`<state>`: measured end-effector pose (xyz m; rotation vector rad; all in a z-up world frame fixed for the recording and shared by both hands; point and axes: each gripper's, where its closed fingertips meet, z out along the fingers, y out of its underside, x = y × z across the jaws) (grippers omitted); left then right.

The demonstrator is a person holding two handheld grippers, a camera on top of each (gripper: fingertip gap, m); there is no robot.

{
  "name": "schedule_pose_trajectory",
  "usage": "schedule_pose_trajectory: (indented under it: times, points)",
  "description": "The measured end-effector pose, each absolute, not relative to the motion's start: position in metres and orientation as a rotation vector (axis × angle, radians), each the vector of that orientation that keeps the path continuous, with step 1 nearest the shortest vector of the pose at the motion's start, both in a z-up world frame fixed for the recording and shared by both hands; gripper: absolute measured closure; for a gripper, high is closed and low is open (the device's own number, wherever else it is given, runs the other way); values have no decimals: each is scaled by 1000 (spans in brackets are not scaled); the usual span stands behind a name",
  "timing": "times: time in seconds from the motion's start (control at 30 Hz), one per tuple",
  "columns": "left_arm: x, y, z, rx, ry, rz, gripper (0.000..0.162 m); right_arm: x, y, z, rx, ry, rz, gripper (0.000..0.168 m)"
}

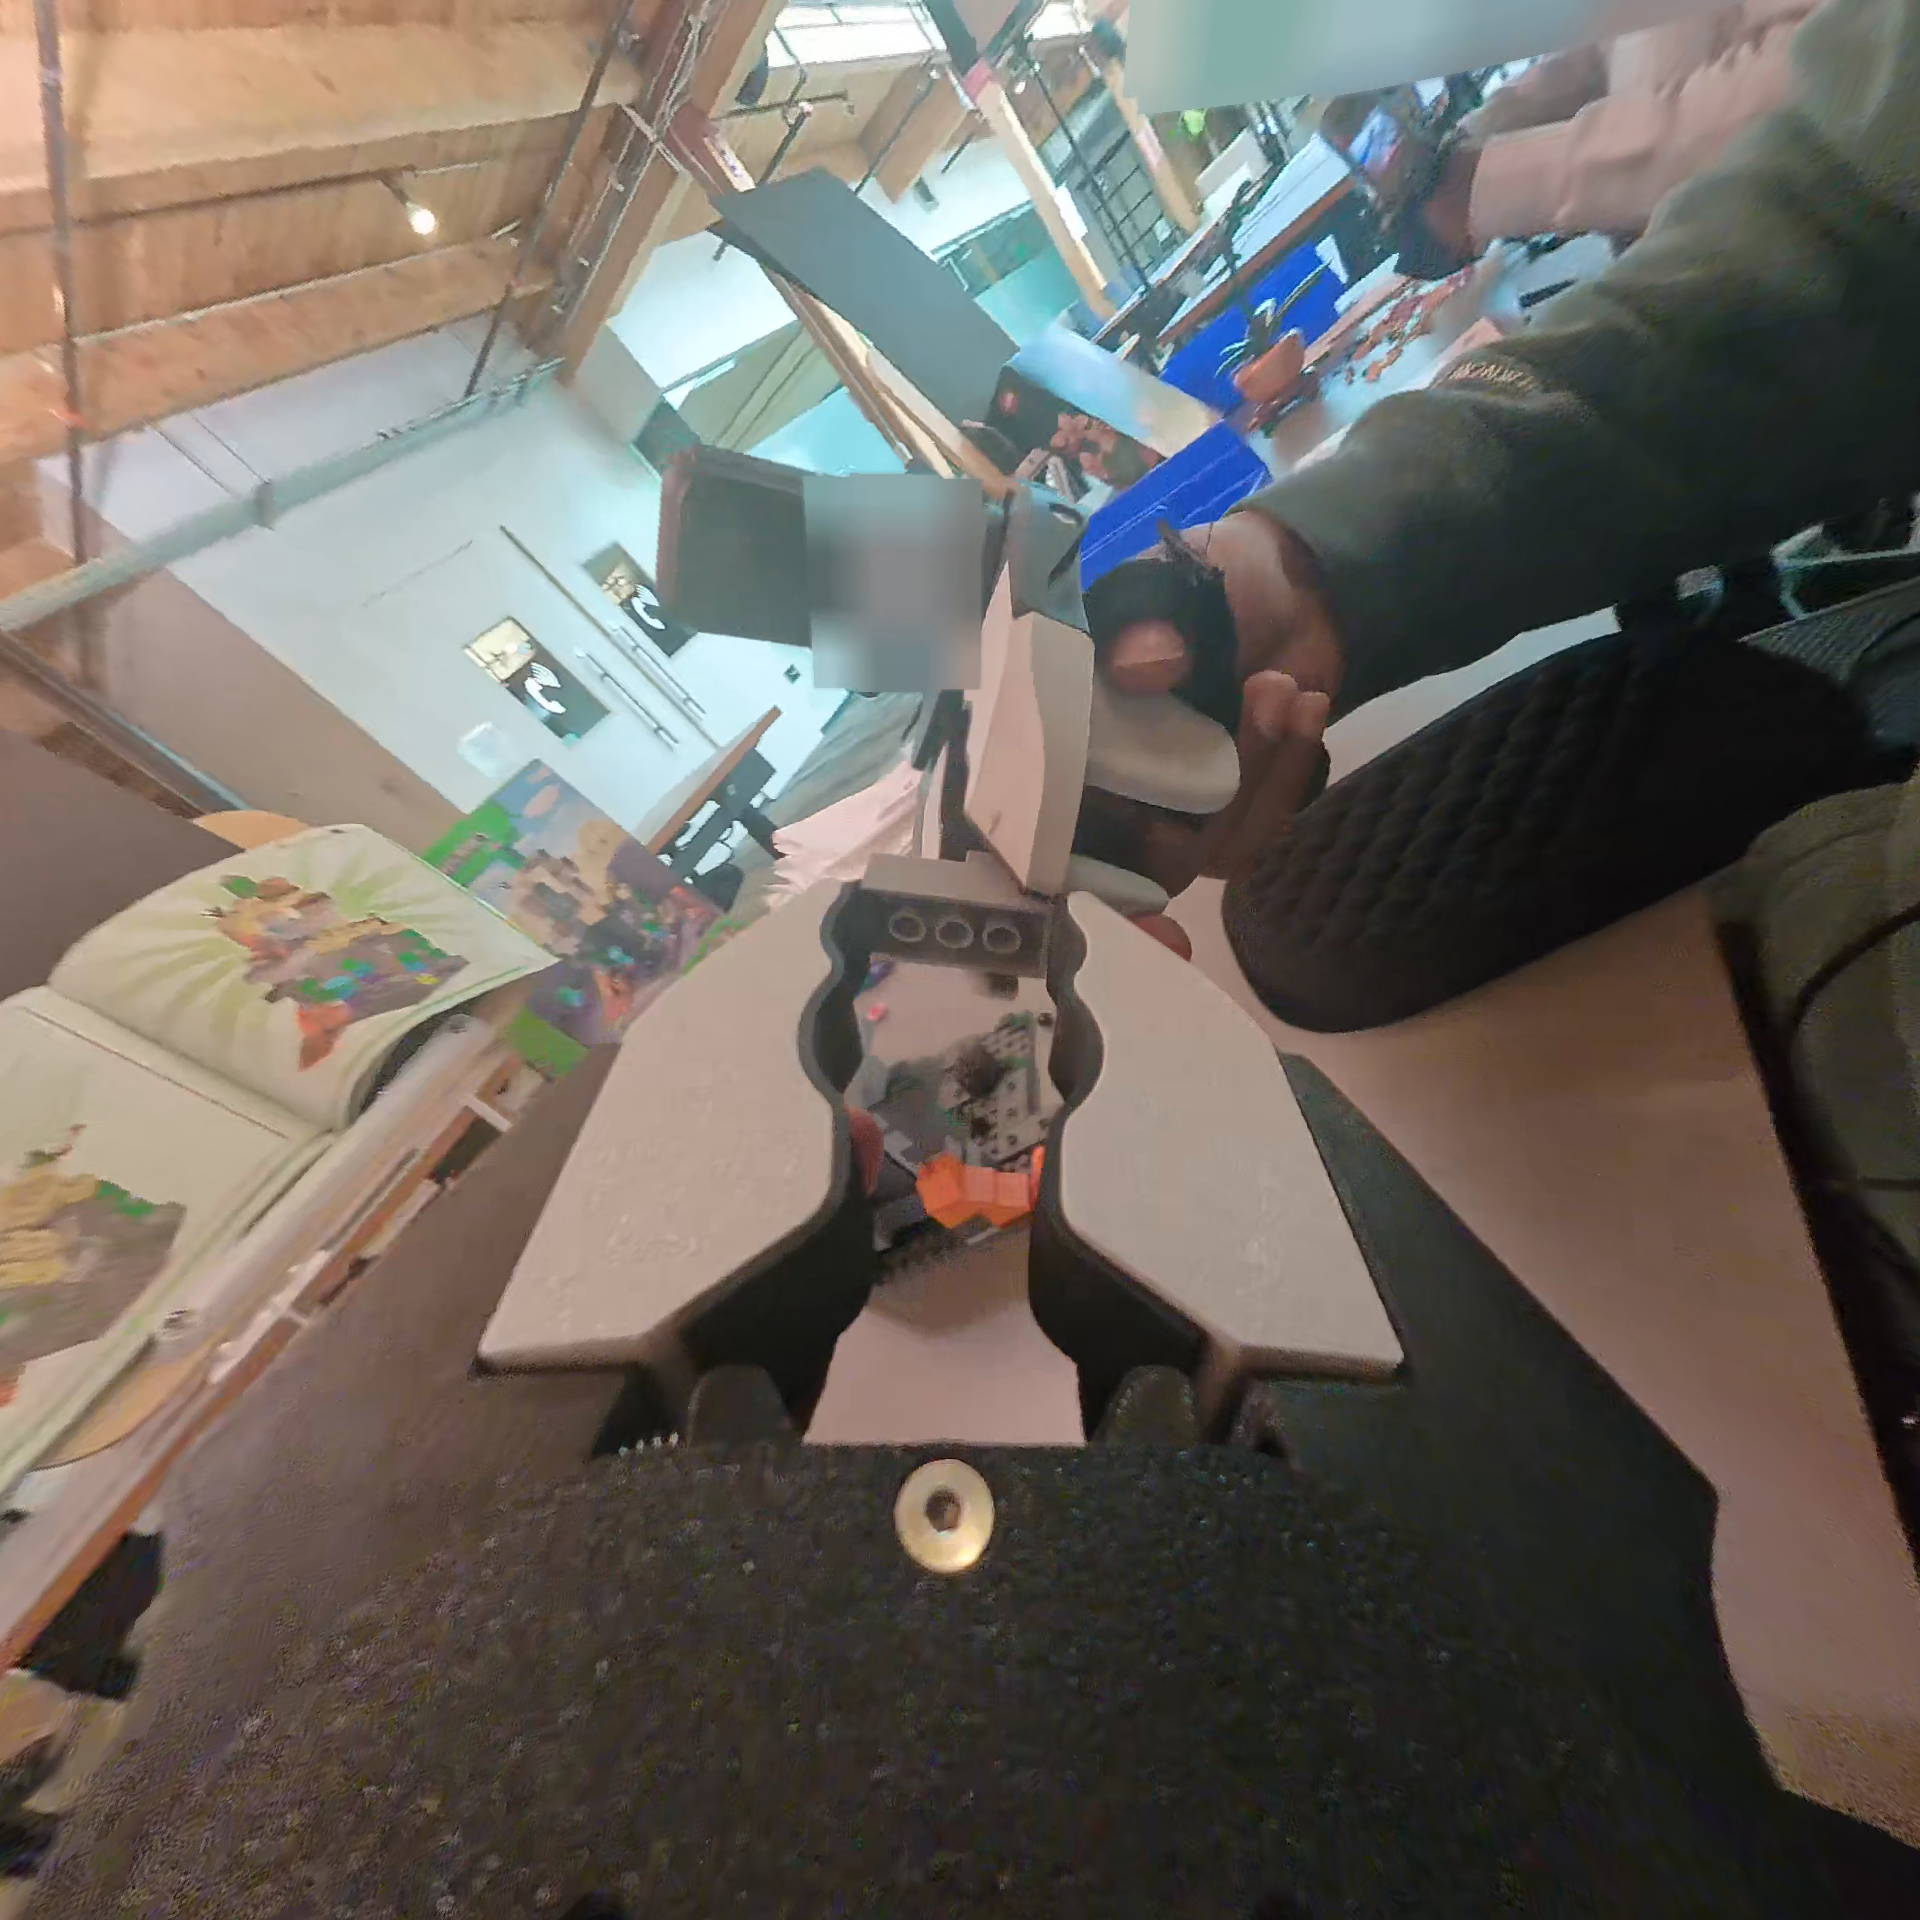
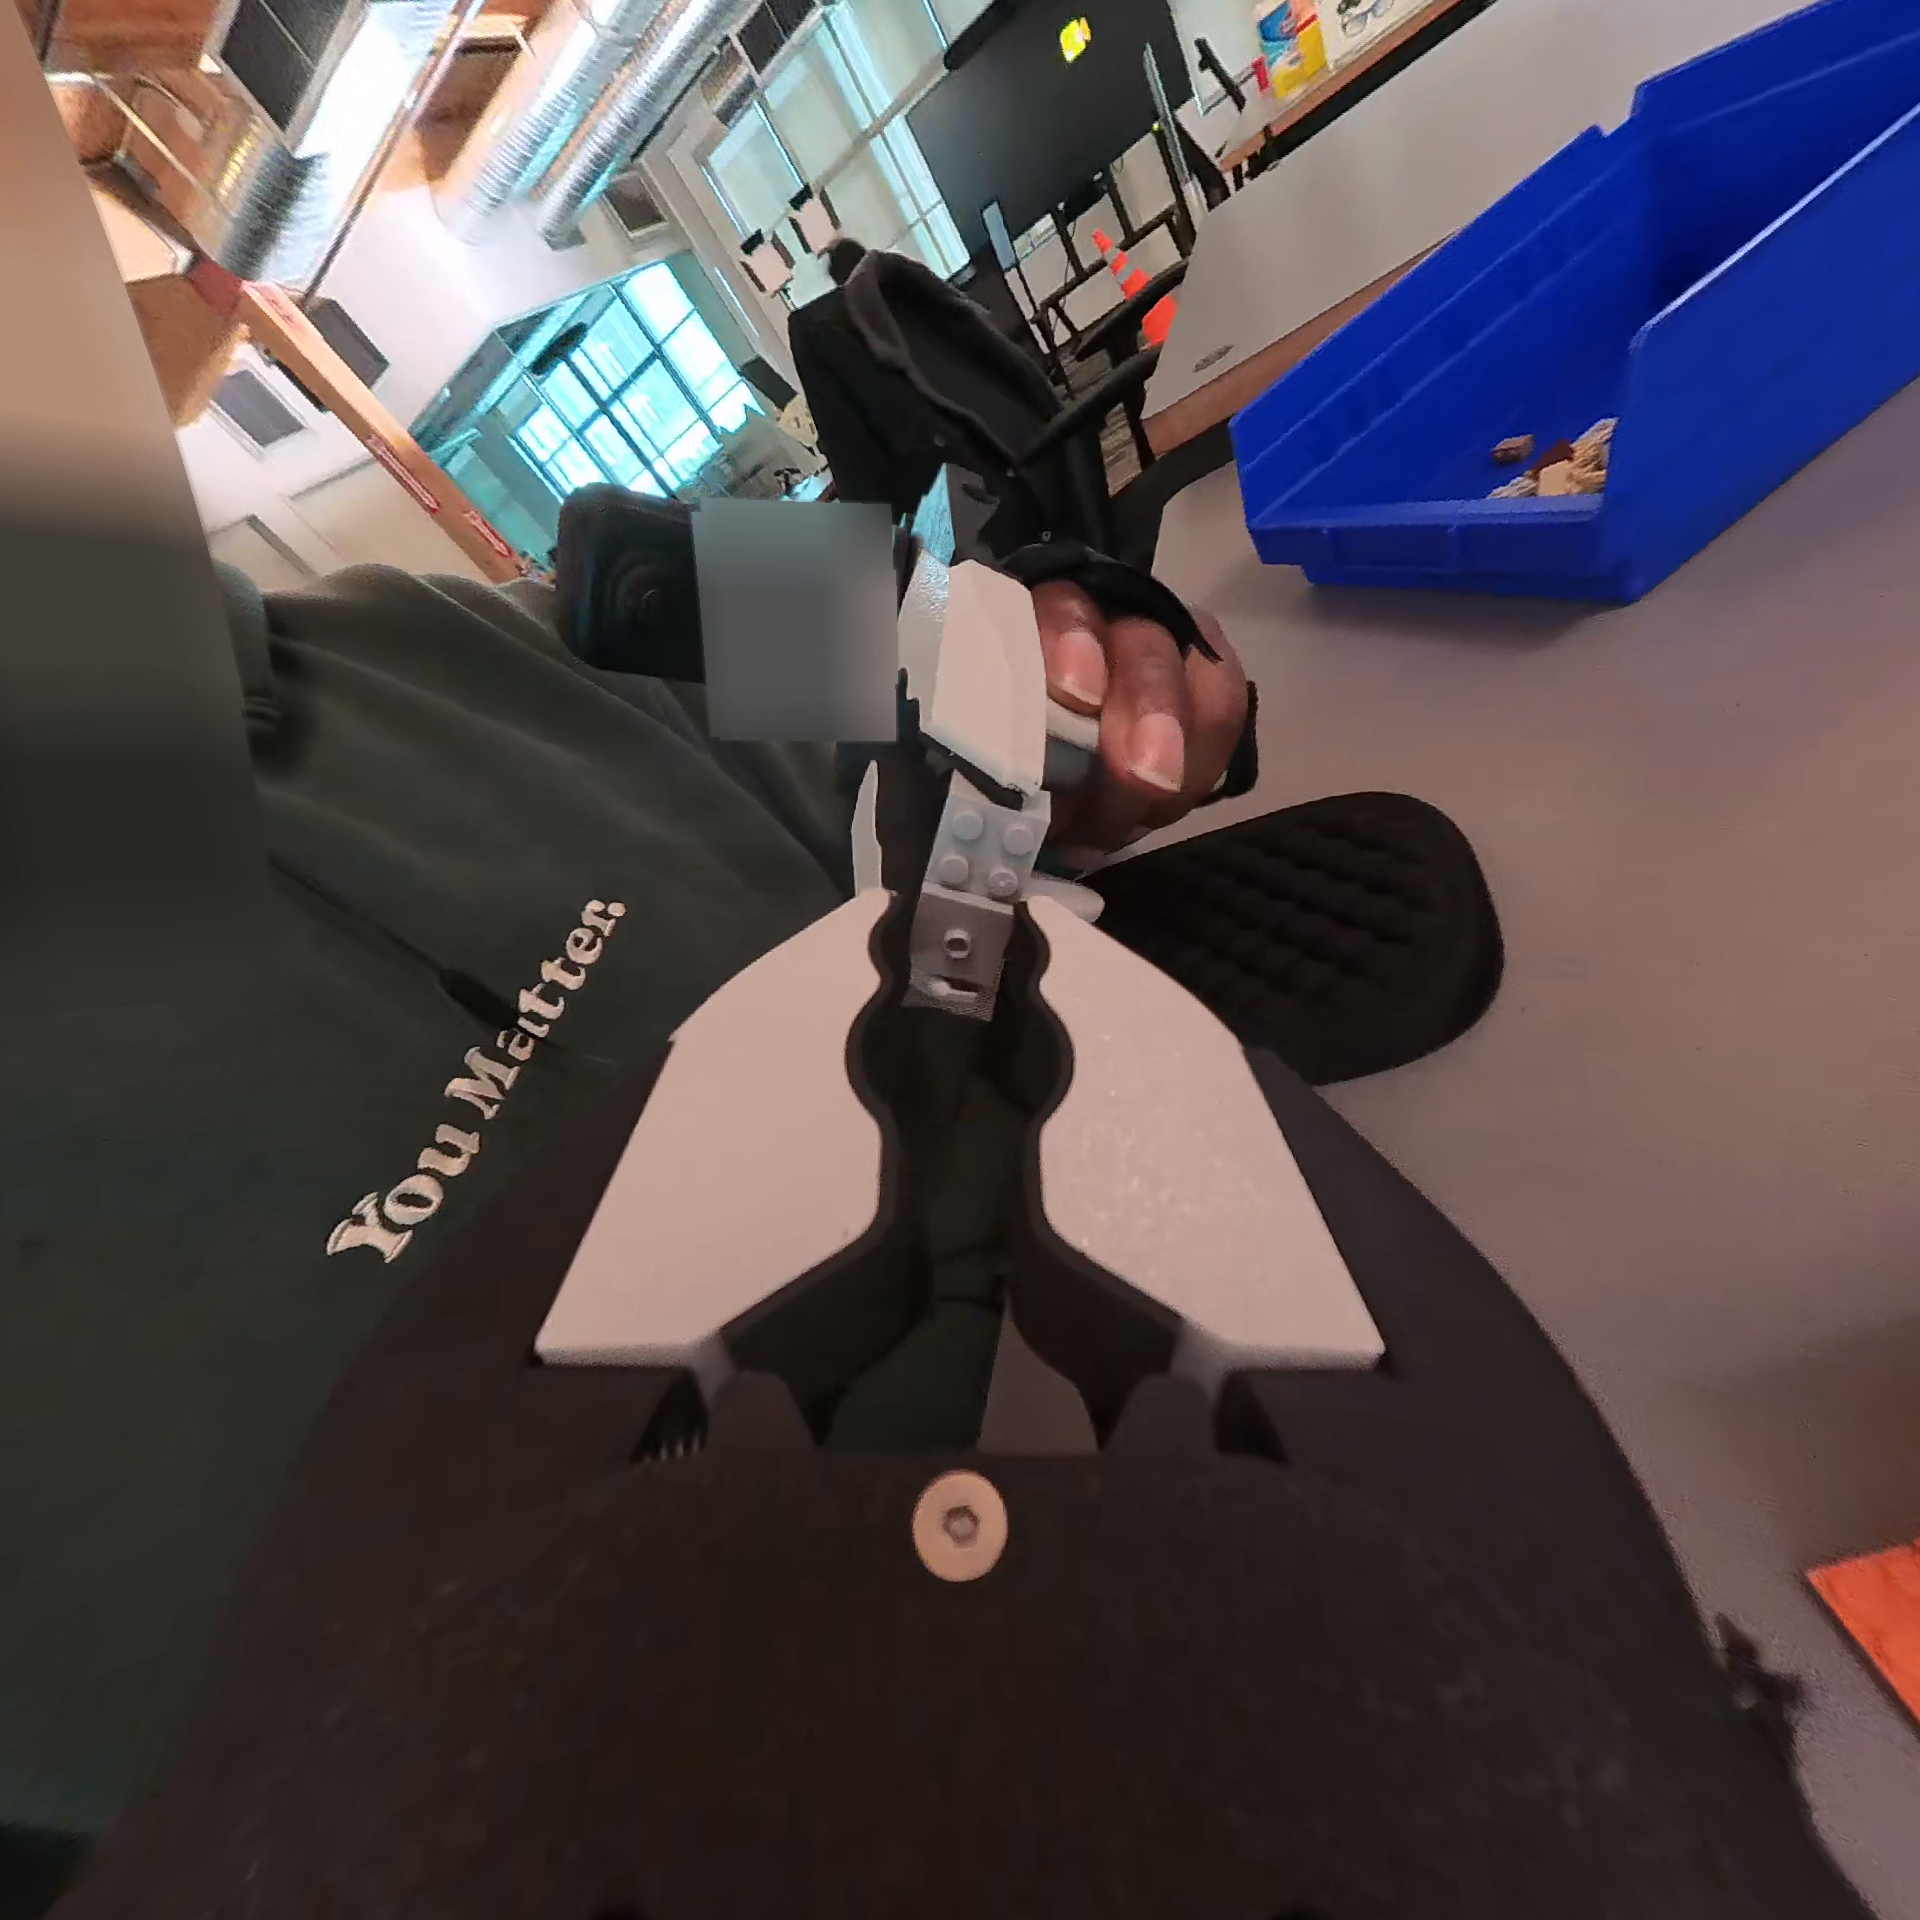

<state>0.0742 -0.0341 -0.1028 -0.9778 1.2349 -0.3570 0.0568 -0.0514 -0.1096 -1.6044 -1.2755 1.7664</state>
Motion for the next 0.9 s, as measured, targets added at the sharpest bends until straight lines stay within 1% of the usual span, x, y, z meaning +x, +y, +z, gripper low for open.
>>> schedule_pose_trajectory:
  times: [0.3,0.37,0.43,0.5,0.63,0.73,0.9]
  points:
    - [78,-37,-115,-1000,1295,-381,128,62,-55,-120,-1635,-1225,1853,150]
    - [66,-32,-105,-1011,1229,-401,128,76,-46,-117,-1618,-1171,1859,151]
    - [34,-23,-94,-1070,1171,-456,128,102,-28,-120,-1643,-1085,1773,152]
    - [20,-18,-99,-1103,1171,-409,128,111,-27,-126,-1677,-1060,1720,152]
    - [5,-7,-99,-1159,1078,-462,128,116,-19,-135,-1703,-1049,1591,152]
    - [-19,9,-100,-1237,996,-408,128,117,-12,-141,-1715,-1049,1454,152]
    - [-108,47,-104,-1487,845,-98,128,113,-11,-151,-1715,-1029,1387,152]
